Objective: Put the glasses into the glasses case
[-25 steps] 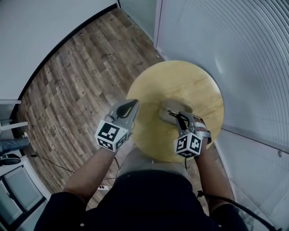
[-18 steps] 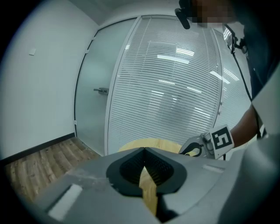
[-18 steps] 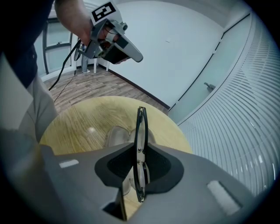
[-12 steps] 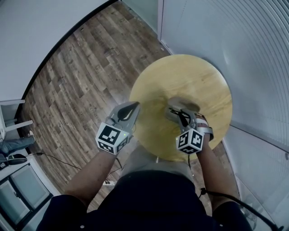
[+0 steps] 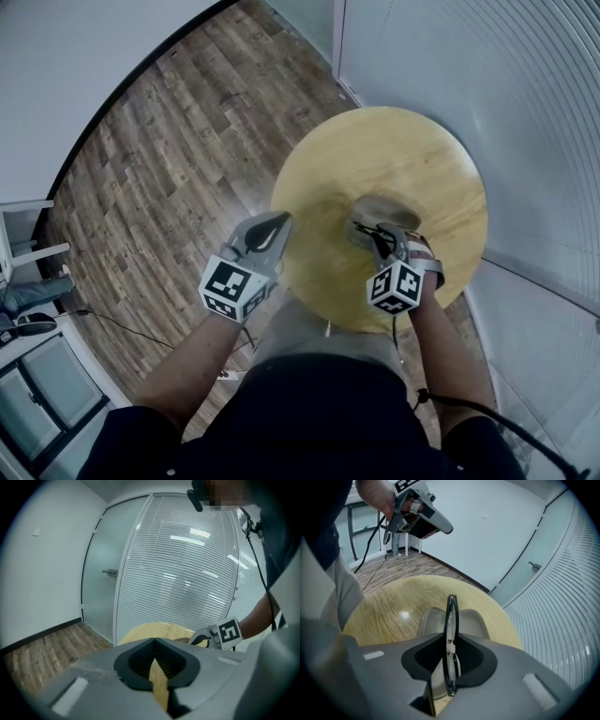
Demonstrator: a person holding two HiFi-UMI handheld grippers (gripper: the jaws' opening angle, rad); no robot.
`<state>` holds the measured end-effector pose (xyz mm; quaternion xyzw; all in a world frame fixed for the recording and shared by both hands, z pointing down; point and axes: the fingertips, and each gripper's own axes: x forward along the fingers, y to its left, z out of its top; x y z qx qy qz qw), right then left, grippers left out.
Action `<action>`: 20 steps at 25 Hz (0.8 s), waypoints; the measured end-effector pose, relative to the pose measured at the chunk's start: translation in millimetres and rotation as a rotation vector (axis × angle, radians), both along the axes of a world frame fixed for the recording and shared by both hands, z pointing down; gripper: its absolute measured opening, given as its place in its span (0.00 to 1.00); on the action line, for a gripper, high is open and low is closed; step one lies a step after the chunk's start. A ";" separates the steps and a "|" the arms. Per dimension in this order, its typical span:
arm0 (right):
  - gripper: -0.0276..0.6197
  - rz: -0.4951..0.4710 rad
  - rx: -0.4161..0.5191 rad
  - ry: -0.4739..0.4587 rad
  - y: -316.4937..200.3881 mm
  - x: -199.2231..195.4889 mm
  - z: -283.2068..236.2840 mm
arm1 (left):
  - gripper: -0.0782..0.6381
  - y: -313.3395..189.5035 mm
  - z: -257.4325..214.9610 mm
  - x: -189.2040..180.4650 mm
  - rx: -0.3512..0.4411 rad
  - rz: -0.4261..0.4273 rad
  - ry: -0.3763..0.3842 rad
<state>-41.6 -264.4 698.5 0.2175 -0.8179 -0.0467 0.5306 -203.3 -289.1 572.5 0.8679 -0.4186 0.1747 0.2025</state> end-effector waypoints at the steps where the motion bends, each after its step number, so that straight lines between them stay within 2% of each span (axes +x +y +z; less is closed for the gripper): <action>1: 0.17 -0.002 -0.001 0.001 0.2 -1.1 0.9 | 0.12 1.2 0.3 -0.7 0.000 -0.002 -0.001; 20: 0.23 -0.008 -0.039 0.029 20.0 -11.1 16.3 | 0.12 23.1 0.1 -18.3 -0.001 -0.023 -0.018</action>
